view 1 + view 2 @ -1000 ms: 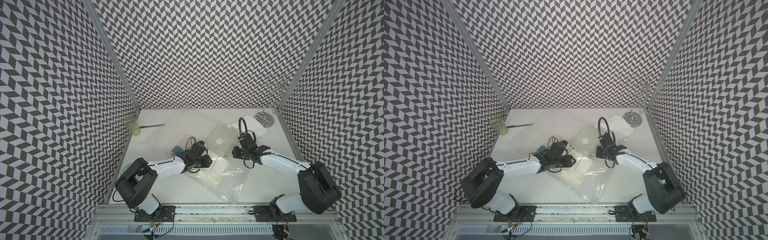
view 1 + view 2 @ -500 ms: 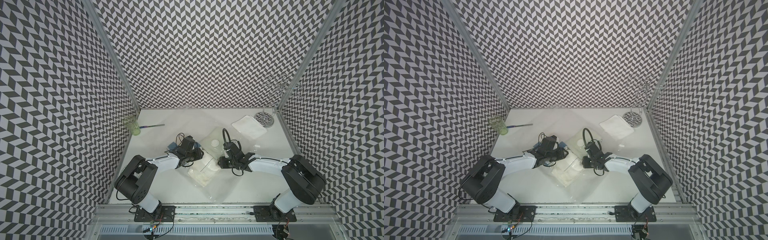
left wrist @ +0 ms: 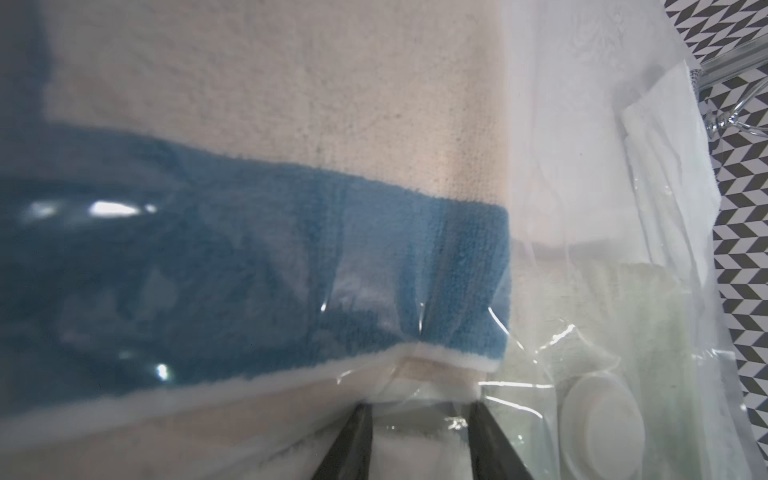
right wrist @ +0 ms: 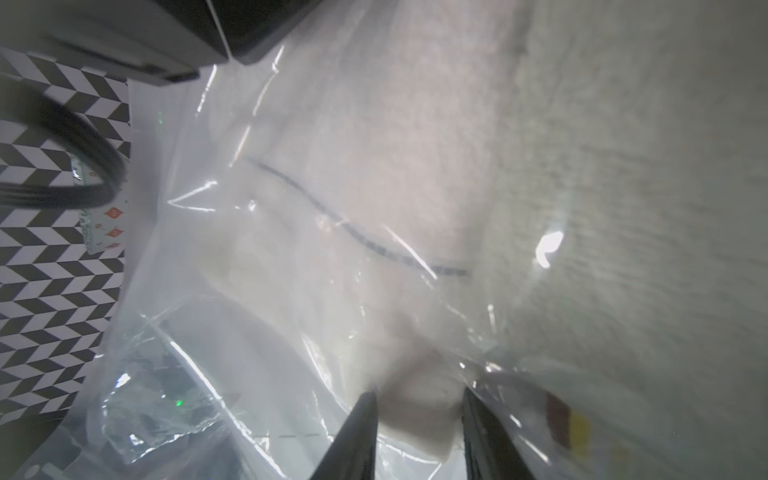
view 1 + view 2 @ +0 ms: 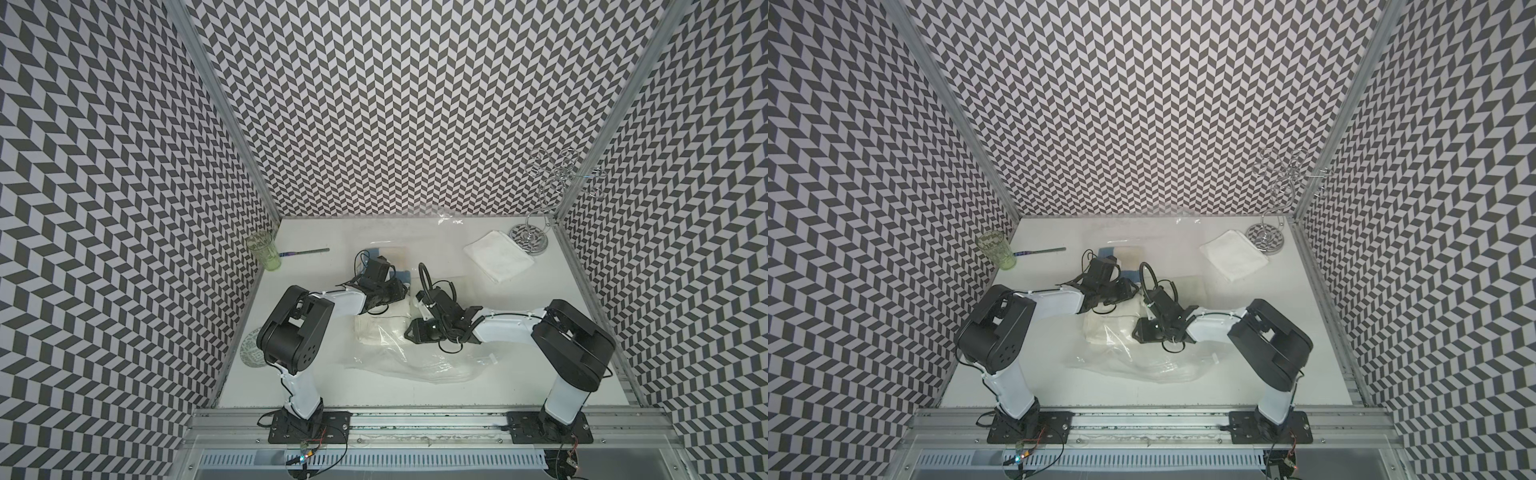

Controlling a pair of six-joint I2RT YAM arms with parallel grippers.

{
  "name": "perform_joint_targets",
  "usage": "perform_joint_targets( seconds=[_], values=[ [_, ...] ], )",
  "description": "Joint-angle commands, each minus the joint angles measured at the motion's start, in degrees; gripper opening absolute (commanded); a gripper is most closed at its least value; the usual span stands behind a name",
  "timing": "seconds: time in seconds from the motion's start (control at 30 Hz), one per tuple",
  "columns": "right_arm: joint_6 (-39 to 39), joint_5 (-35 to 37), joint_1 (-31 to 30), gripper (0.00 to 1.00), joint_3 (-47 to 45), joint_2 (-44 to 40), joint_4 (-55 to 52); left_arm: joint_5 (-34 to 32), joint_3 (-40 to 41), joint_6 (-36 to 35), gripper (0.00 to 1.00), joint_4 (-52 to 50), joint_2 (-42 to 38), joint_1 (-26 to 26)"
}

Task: Place the folded towel into the vacuum bag
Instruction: Adjust the vacuum bag at the center of the board, then pick up the towel from the center of the board.

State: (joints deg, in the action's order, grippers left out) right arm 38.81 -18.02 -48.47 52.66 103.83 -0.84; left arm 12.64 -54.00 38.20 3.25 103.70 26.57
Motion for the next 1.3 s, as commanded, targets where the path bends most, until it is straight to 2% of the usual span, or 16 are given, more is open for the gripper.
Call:
perform_joint_targets(
  seconds=[0.0,0.13,0.3,0.43,0.6,0.7,0.83,1.0,1.07,1.27],
  values=[
    [-0.6,0.1,0.8,0.36,1.9,5.6,-2.6,-2.1,-0.5,-2.4,0.42,-5.5,-4.0,-0.7],
    [-2.9,-1.3,1.0,0.42,4.1,1.0,-6.1,-3.2,0.8,-2.8,0.42,-9.0,-12.0,-0.6],
    [-6.1,4.5,5.7,0.55,3.6,-12.5,-15.5,-3.8,1.4,-2.5,0.42,-11.4,-19.6,1.1],
    [-6.5,8.4,14.5,0.61,1.3,-21.5,-19.6,-5.6,-0.7,-3.9,0.43,-13.0,-22.1,5.5],
    [-4.9,16.2,26.3,0.68,-3.6,-26.7,-21.0,-4.9,-3.2,-6.6,0.43,-11.3,-21.2,12.6],
    [-2.2,16.0,34.9,0.72,-8.1,-28.8,-17.6,-3.6,-3.6,-7.4,0.43,-9.9,-19.8,15.9],
    [1.2,16.9,40.9,0.76,-10.1,-27.6,-10.2,-2.0,-2.4,-6.8,0.44,-7.4,-18.4,18.3],
    [5.2,14.8,44.7,0.78,-6.0,-18.8,-6.9,-1.3,-2.3,-7.9,0.43,-7.3,-17.5,19.0],
    [6.3,13.7,45.4,0.78,-4.8,-15.8,-3.8,-1.7,-2.0,-8.8,0.44,-7.6,-18.1,19.0],
    [9.0,16.3,46.0,0.78,0.3,-8.7,-1.6,-2.5,-0.8,-10.3,0.44,-8.4,-19.6,18.5]
  ],
)
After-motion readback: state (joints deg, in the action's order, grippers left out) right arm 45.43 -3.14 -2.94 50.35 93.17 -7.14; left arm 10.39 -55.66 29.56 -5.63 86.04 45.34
